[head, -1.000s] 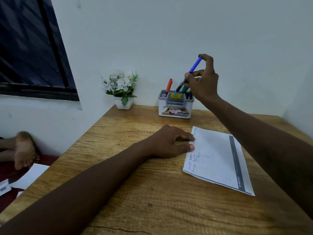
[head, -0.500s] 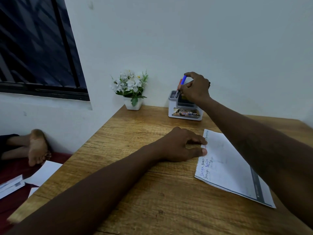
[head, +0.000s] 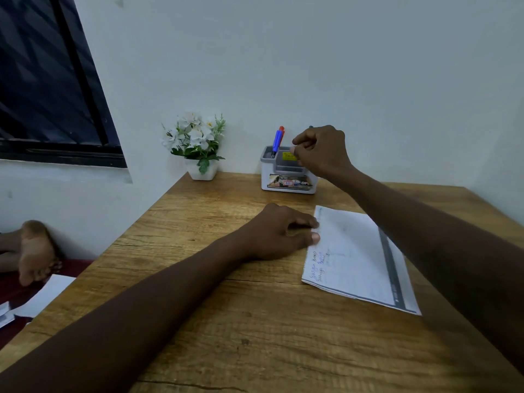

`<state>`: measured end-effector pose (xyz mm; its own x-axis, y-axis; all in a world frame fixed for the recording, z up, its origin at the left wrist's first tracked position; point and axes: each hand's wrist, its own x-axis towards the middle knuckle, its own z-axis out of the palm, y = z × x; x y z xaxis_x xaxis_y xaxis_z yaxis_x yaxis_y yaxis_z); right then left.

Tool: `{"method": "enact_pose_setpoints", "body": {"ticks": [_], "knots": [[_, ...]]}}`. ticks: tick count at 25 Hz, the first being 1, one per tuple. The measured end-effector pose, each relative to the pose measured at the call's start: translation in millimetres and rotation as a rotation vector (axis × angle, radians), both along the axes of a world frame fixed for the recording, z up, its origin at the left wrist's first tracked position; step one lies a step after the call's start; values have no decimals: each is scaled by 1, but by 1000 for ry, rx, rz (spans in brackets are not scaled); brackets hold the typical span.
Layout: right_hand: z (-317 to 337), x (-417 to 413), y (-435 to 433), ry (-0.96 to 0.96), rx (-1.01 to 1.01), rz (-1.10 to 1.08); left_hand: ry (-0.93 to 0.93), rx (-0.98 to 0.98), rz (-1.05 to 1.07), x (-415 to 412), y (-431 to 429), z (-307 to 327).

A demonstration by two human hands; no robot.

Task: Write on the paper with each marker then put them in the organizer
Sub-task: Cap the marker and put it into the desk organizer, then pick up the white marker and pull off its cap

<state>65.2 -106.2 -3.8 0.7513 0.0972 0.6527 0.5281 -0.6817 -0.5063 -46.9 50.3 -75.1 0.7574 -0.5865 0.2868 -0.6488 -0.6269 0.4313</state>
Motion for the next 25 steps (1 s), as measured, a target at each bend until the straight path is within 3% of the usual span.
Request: {"method": "enact_pose_setpoints", "body": {"ticks": [3,6,13,20,25], "knots": [[-7,-37,-33,-7,-74,39,-75,-21,8,2,0,-2],[-8,-64,-76,118,-134,47,-97,-19,38,3,-3,-3],[-12,-100,-174,340,-132,-212,-153,-155,120,2,-10,2],[-24,-108,-210,529,-306,-434,-98,-98,113,1,-17,0],[-26,-107,-215,716,-418,-440,-92,-85,75,-1,-19,-1]]}}
